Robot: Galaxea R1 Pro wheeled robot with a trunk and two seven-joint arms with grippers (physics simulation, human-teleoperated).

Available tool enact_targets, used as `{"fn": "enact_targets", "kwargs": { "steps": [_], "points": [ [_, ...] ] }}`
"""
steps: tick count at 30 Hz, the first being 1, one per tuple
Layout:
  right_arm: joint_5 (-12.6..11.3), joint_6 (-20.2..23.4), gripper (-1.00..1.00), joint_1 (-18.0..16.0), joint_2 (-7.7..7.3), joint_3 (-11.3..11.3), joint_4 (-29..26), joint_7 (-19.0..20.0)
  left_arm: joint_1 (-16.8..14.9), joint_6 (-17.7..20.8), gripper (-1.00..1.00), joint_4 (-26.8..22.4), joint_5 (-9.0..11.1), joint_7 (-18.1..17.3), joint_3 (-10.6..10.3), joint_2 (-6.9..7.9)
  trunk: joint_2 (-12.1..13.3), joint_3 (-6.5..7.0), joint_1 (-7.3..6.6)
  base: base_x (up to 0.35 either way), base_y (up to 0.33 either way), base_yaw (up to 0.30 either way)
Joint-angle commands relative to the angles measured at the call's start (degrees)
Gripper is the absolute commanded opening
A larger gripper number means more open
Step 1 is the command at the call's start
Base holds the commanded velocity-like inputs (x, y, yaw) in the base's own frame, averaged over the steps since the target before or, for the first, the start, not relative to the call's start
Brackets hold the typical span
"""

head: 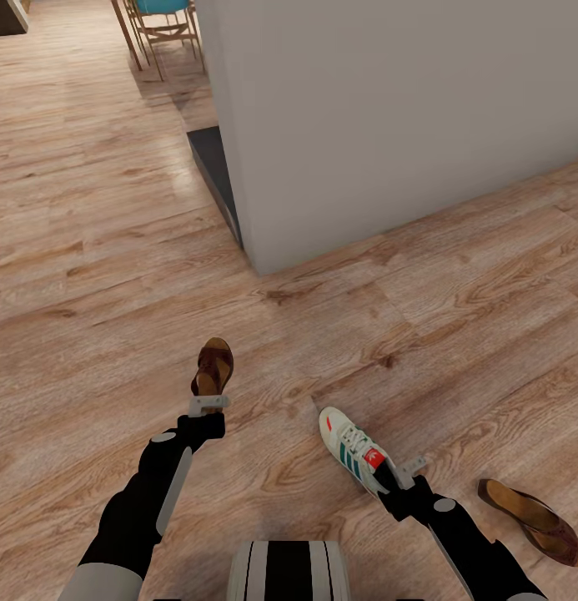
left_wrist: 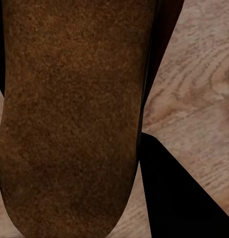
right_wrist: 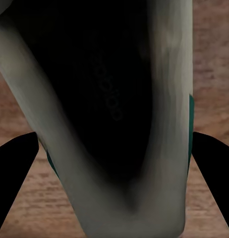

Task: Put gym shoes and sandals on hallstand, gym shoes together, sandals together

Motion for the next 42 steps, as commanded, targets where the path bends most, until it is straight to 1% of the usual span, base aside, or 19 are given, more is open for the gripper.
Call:
{"fn": "enact_targets", "kwargs": {
  "steps": [1,13,15,17,21,23,24,25,26,28,29,30,31,32,34,35,37,40,42],
  "points": [
    [0.58,0.28,-1.00,0.00,-0.04,0.11,-0.13,0.22,-0.02,0.33,-1.00,-0.08,-0.07,-0.14,0.02,-0.01,-0.01,-0.04,-0.01,0.000,0.000,0.000],
    [0.52,0.28,-1.00,0.00,-0.06,-0.11,-0.41,0.23,-0.02,0.35,-1.00,-0.08,-0.08,-0.09,0.02,-0.01,0.15,2.62,-0.32,0.000,0.000,0.000],
    [0.36,0.46,-1.00,0.00,-0.07,-0.35,-0.90,0.25,-0.02,1.02,-1.00,-0.08,-0.06,-0.12,0.01,-0.01,0.17,3.07,-0.37,0.000,0.000,0.000],
    [0.11,0.77,-1.00,0.00,-0.08,-0.51,-2.59,0.26,-0.02,2.17,-1.00,-0.08,-0.06,-0.15,0.02,-0.01,0.20,3.51,-0.42,0.000,0.000,0.000],
    [-0.25,1.22,-1.00,0.00,-0.08,-0.95,-6.11,0.21,-0.02,3.08,-1.00,-0.10,-0.10,-0.16,-0.02,-0.01,0.25,4.39,-0.52,0.000,0.000,0.000],
    [-0.39,2.28,-1.00,0.00,0.06,-1.64,-8.83,0.15,-0.02,3.24,-1.00,-0.12,-0.12,-0.16,-0.05,-0.01,0.28,4.84,-0.57,0.000,0.000,0.000],
    [-0.54,3.57,-1.00,0.00,0.28,-2.09,-10.42,0.13,-0.02,3.27,-1.00,-0.14,-0.13,-0.16,-0.09,-0.01,0.29,5.06,-0.60,0.000,0.000,0.000],
    [-0.96,5.83,-1.00,0.00,0.66,-2.66,-12.22,0.11,-0.02,3.32,-1.00,-0.15,-0.14,-0.16,-0.14,-0.01,0.31,5.28,-0.63,0.000,0.000,0.000],
    [-2.11,9.66,-1.00,0.00,1.06,-3.49,-14.90,0.06,-0.02,3.34,-1.00,-0.17,-0.14,-0.16,-0.22,-0.03,0.32,5.50,-0.65,0.000,0.000,0.000],
    [-4.69,15.29,-1.00,0.00,1.32,-4.71,-19.00,0.01,-0.02,3.38,-1.00,-0.25,-0.14,-0.16,-0.33,-0.23,0.35,5.95,-0.70,0.000,0.000,0.000],
    [-5.41,16.48,-1.00,0.00,1.36,-5.01,-19.99,-0.01,-0.02,3.38,-1.00,-0.34,-0.14,-0.16,-0.39,-0.34,0.36,6.17,-0.73,0.000,0.000,0.000],
    [-8.58,20.19,-1.00,0.00,1.44,-6.88,-23.78,-0.14,-0.02,3.44,-1.00,-1.55,-0.10,-0.16,-0.95,-0.92,0.37,6.39,-0.76,0.000,0.000,0.000],
    [-8.98,20.57,-1.00,0.00,1.43,-7.43,-24.27,-0.17,-0.02,3.45,-1.00,-1.83,-0.09,-0.16,-1.17,-0.99,0.39,6.61,-0.78,0.000,0.000,0.000],
    [-9.59,21.11,-1.00,0.00,1.41,-8.85,-25.02,-0.20,-0.02,3.48,-1.00,-2.41,-0.08,-0.16,-1.84,-1.11,0.40,6.83,-0.81,0.000,0.000,0.000],
    [-10.23,21.68,-1.00,0.00,1.38,-12.97,-25.96,-0.24,-0.02,3.85,-1.00,-3.84,-0.07,-0.16,-3.83,-1.26,0.43,7.27,-0.86,0.000,0.000,0.000],
    [-10.32,21.76,-1.00,0.00,1.38,-14.11,-26.20,-0.24,-0.02,4.08,-1.00,-4.26,-0.06,-0.16,-4.38,-1.31,0.44,7.50,-0.88,0.000,0.000,0.000],
    [-10.50,22.05,-1.00,0.00,1.45,-18.47,-27.26,-0.25,-0.02,5.17,-1.00,-5.89,-0.01,-0.16,-6.30,-1.55,0.47,7.94,-0.94,0.000,0.000,0.000],
    [-10.41,22.18,-1.00,0.00,1.48,-19.99,-27.68,-0.28,-0.02,5.58,-1.00,-6.53,0.08,-0.21,-7.01,-1.82,0.51,8.61,-1.01,0.000,0.000,0.000],
    [-10.31,22.21,-1.00,0.00,1.58,-20.35,-27.79,-0.31,-0.02,5.70,-1.00,-6.68,0.10,-0.23,-7.26,-2.00,0.53,9.13,-1.06,0.000,0.000,0.000]
  ]
}}
